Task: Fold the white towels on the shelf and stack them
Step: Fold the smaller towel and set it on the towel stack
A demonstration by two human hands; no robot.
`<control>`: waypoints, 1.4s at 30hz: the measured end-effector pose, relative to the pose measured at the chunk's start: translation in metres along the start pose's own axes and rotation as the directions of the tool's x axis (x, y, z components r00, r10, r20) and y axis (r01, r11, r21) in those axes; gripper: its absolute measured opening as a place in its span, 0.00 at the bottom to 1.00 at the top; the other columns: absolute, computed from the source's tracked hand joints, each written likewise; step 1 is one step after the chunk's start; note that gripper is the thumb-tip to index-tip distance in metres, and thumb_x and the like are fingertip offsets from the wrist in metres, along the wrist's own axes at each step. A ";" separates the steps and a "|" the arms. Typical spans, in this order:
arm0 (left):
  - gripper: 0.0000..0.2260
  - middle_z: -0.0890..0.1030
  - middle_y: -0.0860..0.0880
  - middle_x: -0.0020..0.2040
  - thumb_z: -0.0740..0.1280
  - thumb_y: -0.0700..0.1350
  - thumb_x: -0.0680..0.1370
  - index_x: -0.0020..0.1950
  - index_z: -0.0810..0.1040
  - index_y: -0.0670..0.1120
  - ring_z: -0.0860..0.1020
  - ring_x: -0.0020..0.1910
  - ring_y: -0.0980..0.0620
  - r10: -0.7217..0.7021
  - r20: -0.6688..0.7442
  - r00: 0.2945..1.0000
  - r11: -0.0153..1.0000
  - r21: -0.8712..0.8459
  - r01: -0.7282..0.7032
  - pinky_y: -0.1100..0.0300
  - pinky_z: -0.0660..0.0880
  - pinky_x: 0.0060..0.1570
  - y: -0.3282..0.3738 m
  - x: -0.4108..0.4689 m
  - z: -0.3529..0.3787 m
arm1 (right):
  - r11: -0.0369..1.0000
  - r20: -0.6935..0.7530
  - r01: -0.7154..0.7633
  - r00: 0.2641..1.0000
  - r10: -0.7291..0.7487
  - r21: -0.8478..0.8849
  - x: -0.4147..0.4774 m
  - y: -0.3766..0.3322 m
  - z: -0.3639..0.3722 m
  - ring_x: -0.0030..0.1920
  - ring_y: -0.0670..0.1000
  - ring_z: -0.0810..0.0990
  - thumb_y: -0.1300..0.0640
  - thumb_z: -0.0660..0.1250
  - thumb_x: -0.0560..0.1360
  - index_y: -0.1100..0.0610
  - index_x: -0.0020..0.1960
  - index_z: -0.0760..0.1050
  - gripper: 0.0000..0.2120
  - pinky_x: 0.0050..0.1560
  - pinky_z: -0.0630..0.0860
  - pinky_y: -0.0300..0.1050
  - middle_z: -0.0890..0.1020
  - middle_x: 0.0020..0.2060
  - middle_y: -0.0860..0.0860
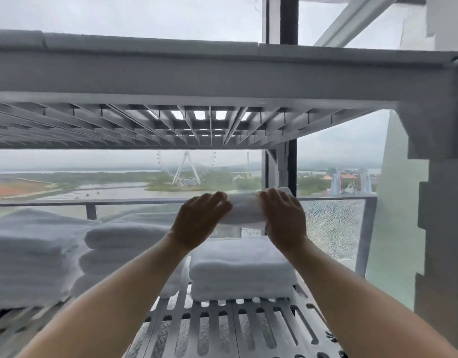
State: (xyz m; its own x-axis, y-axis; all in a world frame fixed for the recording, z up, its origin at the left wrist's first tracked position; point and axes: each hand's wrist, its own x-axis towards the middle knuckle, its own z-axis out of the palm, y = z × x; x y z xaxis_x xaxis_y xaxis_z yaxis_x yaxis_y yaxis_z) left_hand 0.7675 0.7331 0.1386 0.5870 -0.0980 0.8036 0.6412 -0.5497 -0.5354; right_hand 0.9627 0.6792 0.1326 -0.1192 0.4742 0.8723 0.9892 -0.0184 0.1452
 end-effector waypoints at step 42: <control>0.27 0.52 0.50 0.77 0.55 0.50 0.80 0.77 0.47 0.52 0.53 0.74 0.47 -0.045 0.704 0.709 0.987 -0.079 0.141 0.41 0.59 0.68 0.027 -0.070 0.059 | 0.977 0.432 -0.011 0.898 -0.084 0.212 -0.055 0.020 0.087 0.66 0.52 0.69 0.58 0.62 0.71 0.47 0.69 0.62 0.27 0.65 0.61 0.50 0.72 0.65 0.46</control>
State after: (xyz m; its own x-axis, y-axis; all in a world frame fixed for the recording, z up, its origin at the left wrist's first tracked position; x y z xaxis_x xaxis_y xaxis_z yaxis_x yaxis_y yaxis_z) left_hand 0.7725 0.7740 0.0523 0.7352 0.5389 0.4111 0.6764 -0.6219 -0.3945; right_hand 0.9964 0.7294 0.0469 -0.1533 0.8075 0.5696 0.9859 0.1637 0.0334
